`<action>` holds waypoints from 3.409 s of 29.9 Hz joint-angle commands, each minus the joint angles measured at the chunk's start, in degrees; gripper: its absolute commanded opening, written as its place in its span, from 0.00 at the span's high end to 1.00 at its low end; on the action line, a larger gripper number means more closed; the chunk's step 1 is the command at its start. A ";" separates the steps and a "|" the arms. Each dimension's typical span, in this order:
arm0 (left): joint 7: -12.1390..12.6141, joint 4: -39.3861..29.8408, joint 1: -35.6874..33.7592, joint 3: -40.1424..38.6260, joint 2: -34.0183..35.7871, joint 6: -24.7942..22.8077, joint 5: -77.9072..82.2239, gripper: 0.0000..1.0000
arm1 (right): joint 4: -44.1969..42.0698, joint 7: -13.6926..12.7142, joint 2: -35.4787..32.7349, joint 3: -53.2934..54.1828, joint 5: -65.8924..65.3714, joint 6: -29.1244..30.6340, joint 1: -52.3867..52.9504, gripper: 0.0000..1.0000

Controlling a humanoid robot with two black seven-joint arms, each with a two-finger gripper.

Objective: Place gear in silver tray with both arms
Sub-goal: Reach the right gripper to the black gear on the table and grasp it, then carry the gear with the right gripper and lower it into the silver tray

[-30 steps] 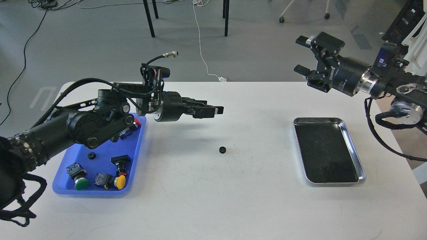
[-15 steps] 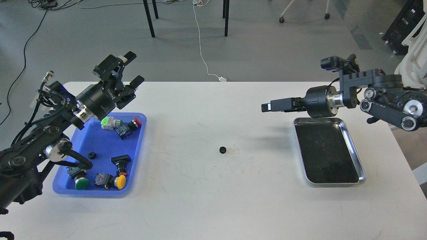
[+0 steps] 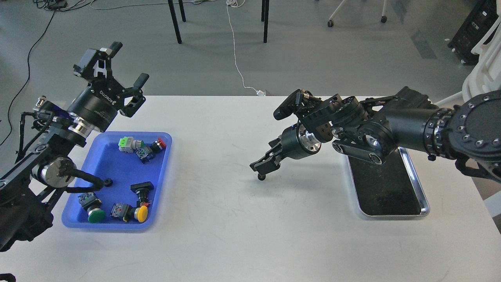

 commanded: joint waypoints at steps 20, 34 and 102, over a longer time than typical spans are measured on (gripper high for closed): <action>0.01 -0.69 1.55 -0.35 0.15 -0.10 0.00 0.02 | -0.62 -0.01 0.20 -3.23 -0.05 -12.51 -7.62 0.20; 0.01 -1.22 3.04 -1.23 0.67 -0.10 0.00 0.02 | -3.17 -0.01 0.20 -3.32 -0.05 -15.95 -10.43 0.29; 0.01 -1.48 3.13 -1.41 1.55 -0.10 0.26 0.02 | 11.50 -0.01 -32.39 -10.96 -13.93 -16.56 4.34 0.87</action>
